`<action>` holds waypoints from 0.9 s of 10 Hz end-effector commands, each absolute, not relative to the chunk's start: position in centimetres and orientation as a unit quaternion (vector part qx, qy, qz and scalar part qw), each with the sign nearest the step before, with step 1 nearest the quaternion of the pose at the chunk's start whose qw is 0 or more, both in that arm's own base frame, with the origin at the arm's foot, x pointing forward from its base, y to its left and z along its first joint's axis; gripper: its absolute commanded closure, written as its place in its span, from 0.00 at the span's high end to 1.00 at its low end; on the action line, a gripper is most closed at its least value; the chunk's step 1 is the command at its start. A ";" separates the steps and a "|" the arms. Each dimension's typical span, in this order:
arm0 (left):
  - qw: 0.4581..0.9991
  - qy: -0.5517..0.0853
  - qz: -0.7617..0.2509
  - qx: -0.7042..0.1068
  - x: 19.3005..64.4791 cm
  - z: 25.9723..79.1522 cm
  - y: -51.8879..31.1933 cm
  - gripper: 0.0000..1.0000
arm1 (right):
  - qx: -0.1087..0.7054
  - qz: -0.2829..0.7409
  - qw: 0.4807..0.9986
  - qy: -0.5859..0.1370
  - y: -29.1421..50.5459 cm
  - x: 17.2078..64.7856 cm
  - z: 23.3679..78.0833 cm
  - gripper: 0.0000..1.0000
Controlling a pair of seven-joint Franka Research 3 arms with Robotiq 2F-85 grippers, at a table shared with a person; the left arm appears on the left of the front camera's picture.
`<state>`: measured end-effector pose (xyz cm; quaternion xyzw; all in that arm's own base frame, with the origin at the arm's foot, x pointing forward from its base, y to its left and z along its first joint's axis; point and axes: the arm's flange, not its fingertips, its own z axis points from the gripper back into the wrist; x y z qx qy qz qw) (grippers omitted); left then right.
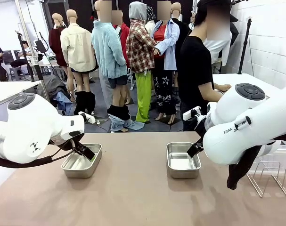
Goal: Place the bread in airtight containers.
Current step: Lift both Airtight Container.
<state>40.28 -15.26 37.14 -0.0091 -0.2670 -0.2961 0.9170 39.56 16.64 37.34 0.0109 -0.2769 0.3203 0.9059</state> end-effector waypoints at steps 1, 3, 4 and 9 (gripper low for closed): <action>0.917 -0.267 -0.295 -0.009 40.3 37.1 -15.1 1.00 | 0.011 0.320 0.906 -0.277 16.7 39.6 37.3 1.00; 0.917 -0.267 -0.295 -0.009 40.3 37.1 -15.1 1.00 | 0.011 0.320 0.906 -0.277 16.7 39.6 37.3 1.00; 0.917 -0.267 -0.295 -0.009 40.3 37.1 -15.1 1.00 | 0.011 0.320 0.906 -0.277 16.6 39.6 37.3 1.00; 0.900 -0.358 -0.244 0.052 41.1 47.4 -9.9 1.00 | -0.078 0.260 0.879 -0.393 10.7 40.2 48.6 1.00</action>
